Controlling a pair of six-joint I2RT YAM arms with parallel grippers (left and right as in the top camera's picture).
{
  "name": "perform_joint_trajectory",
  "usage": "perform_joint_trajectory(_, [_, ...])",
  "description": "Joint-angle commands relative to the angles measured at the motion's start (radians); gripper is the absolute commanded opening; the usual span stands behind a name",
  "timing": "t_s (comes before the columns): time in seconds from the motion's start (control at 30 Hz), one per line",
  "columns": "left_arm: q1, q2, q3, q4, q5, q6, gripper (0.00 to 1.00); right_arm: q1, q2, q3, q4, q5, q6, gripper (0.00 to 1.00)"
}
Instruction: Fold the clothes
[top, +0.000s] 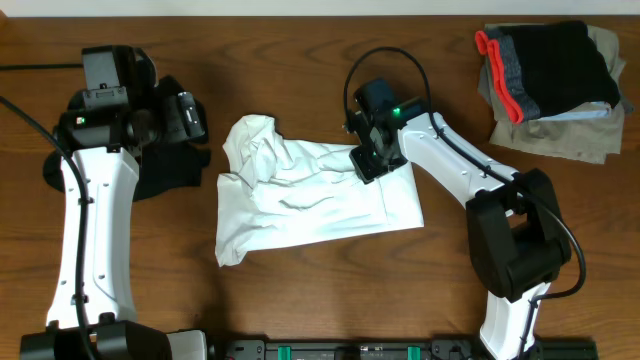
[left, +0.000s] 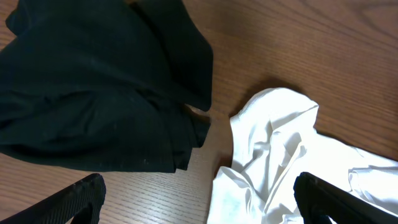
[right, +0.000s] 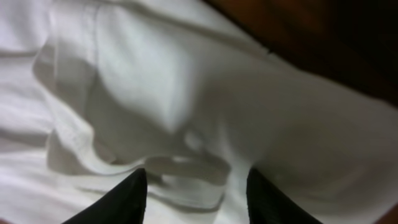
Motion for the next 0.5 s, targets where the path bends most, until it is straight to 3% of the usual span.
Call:
perform_joint_trajectory(0.0, [0.003, 0.005, -0.001, -0.001, -0.012, 0.006, 0.98, -0.009, 0.011, -0.006, 0.014, 0.050, 0.000, 0.51])
perform_joint_trajectory(0.27, [0.003, 0.005, -0.001, -0.001, -0.012, 0.006, 0.98, -0.002, 0.028, -0.014, 0.011, -0.033, 0.000, 0.39])
perform_joint_trajectory(0.33, [0.003, 0.005, -0.001, -0.001, -0.012, 0.006, 0.98, 0.004, 0.027, -0.017, 0.008, -0.037, 0.000, 0.31])
perform_joint_trajectory(0.47, [0.003, 0.005, -0.001, -0.001, -0.012, 0.006, 0.98, 0.009, 0.027, -0.017, -0.007, -0.050, 0.001, 0.04])
